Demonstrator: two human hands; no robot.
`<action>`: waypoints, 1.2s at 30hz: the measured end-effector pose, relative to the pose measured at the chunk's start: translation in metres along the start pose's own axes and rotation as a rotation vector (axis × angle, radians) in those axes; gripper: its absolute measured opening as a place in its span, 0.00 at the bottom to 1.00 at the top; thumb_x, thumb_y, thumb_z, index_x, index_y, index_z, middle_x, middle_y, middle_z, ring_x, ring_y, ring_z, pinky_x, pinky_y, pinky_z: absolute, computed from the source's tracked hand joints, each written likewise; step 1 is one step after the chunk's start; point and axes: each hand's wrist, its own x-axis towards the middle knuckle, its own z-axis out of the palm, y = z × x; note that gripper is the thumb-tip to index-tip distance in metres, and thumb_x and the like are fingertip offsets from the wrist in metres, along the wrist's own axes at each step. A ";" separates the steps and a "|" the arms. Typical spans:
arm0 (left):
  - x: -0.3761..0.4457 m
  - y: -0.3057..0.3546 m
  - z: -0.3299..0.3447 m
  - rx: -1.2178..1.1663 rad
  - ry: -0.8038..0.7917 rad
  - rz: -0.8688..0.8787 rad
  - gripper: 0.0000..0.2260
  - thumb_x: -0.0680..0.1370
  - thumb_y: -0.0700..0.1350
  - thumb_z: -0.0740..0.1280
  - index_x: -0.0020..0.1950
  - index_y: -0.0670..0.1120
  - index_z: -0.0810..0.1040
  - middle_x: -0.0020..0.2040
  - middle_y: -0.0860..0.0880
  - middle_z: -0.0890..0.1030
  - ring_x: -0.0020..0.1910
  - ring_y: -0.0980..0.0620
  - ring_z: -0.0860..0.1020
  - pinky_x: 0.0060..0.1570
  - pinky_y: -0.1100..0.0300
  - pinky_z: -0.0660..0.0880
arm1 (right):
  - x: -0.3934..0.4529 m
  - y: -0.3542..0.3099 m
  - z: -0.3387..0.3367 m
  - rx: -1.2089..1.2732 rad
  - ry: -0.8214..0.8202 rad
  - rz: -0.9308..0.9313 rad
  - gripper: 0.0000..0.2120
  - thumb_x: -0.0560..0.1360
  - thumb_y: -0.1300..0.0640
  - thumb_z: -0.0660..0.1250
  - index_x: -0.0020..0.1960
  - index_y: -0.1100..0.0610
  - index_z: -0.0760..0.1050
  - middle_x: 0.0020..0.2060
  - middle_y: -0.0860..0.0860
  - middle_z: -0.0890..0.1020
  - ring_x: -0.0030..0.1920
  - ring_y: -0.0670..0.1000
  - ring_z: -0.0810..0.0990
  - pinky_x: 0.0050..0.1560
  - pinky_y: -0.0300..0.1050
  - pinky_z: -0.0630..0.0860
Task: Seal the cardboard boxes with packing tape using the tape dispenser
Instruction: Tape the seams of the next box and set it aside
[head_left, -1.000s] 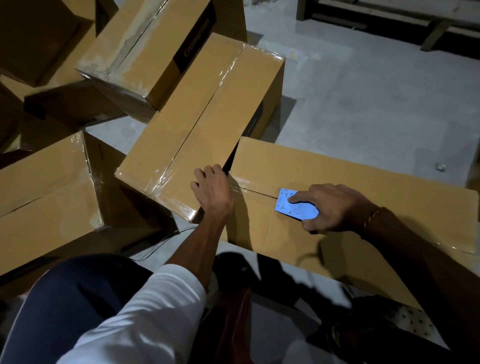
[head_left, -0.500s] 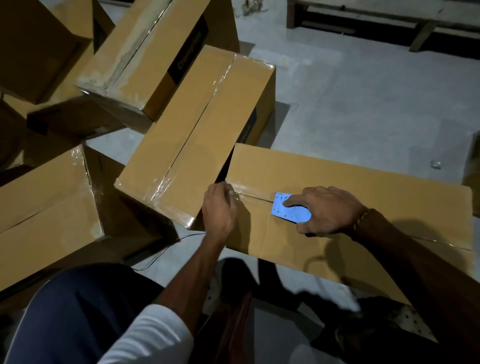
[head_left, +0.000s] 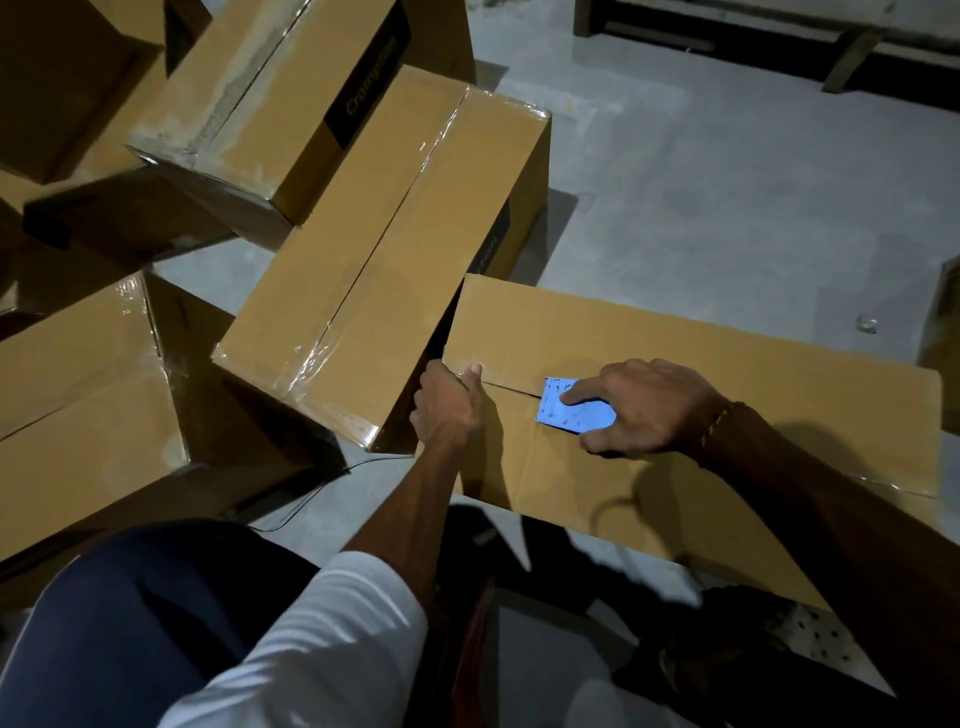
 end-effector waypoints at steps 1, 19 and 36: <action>0.000 0.000 0.003 0.033 0.010 -0.003 0.19 0.82 0.59 0.60 0.63 0.44 0.70 0.62 0.44 0.75 0.62 0.42 0.74 0.59 0.45 0.70 | 0.002 0.001 0.000 0.005 -0.006 0.004 0.28 0.70 0.37 0.66 0.69 0.37 0.69 0.60 0.47 0.78 0.59 0.54 0.76 0.54 0.47 0.69; -0.002 -0.018 0.023 0.231 0.151 0.207 0.32 0.84 0.57 0.54 0.80 0.39 0.53 0.76 0.37 0.64 0.74 0.38 0.65 0.74 0.41 0.61 | -0.111 0.108 0.018 -0.209 -0.191 0.143 0.29 0.75 0.34 0.64 0.73 0.37 0.62 0.63 0.46 0.74 0.58 0.49 0.76 0.55 0.46 0.75; -0.117 0.020 0.122 0.669 -0.072 0.970 0.33 0.83 0.64 0.47 0.82 0.46 0.52 0.83 0.44 0.46 0.82 0.46 0.43 0.77 0.40 0.49 | -0.110 0.122 0.024 -0.128 -0.099 0.127 0.29 0.72 0.36 0.69 0.72 0.37 0.67 0.67 0.46 0.75 0.63 0.51 0.75 0.51 0.43 0.66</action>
